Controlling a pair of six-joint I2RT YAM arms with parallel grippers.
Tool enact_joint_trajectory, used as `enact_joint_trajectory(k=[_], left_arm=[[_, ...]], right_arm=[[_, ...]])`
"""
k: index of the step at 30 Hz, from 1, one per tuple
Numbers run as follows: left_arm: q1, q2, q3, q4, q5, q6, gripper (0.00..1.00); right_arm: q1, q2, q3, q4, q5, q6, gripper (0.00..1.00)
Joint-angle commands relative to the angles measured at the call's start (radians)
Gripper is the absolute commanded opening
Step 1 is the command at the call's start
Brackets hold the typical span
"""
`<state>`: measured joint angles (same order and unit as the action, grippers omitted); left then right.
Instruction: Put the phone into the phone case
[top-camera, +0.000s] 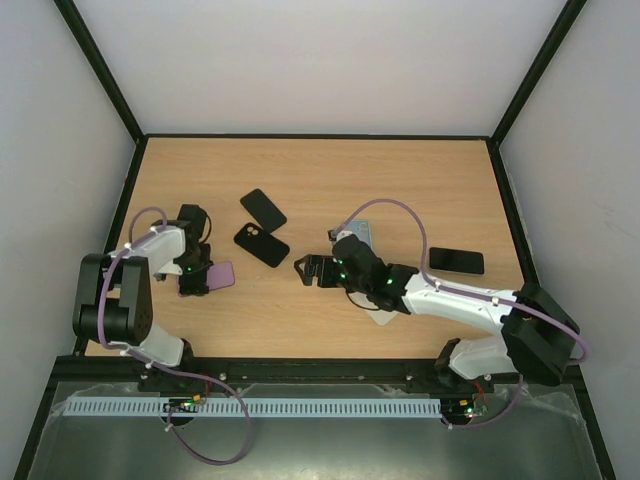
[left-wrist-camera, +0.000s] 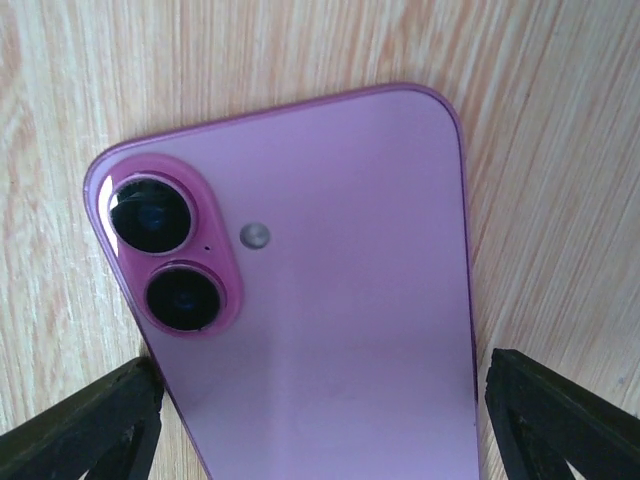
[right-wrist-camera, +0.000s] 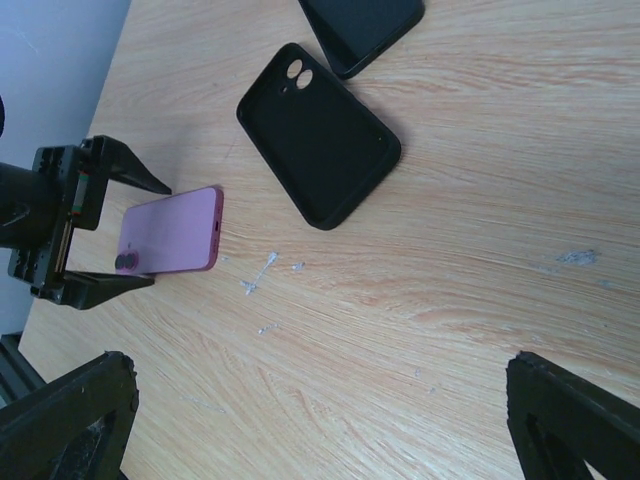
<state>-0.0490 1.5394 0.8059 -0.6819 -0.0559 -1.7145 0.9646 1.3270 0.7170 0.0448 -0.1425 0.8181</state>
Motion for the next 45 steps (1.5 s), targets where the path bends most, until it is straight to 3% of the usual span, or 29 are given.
enact_joint_trajectory(k=[1,10,16,23,36,41,45], left_arm=[[0.017,0.014,0.005,-0.046,-0.007,-0.029,0.88],[0.031,0.050,0.004,-0.034,0.004,-0.050,0.82],[0.031,0.059,-0.010,-0.016,0.050,-0.027,0.67],[0.016,0.054,-0.030,-0.016,0.121,0.088,0.62],[-0.163,-0.087,-0.147,0.060,0.226,0.167,0.58],[-0.225,-0.129,-0.206,0.095,0.261,0.165,0.57],[-0.277,-0.172,-0.236,0.161,0.297,0.162,0.57]], right_arm=[[0.007,-0.035,-0.010,-0.045,0.041,-0.017,0.98],[0.007,-0.073,-0.015,-0.051,0.042,-0.016,0.98],[0.006,-0.102,-0.033,-0.062,0.063,-0.006,0.99],[0.006,-0.094,-0.015,-0.075,0.091,-0.014,0.99],[0.006,-0.034,-0.060,0.056,-0.015,0.034,0.97],[0.007,0.002,-0.084,0.107,-0.074,0.029,0.92],[0.006,0.065,-0.115,0.234,-0.151,0.063,0.79]])
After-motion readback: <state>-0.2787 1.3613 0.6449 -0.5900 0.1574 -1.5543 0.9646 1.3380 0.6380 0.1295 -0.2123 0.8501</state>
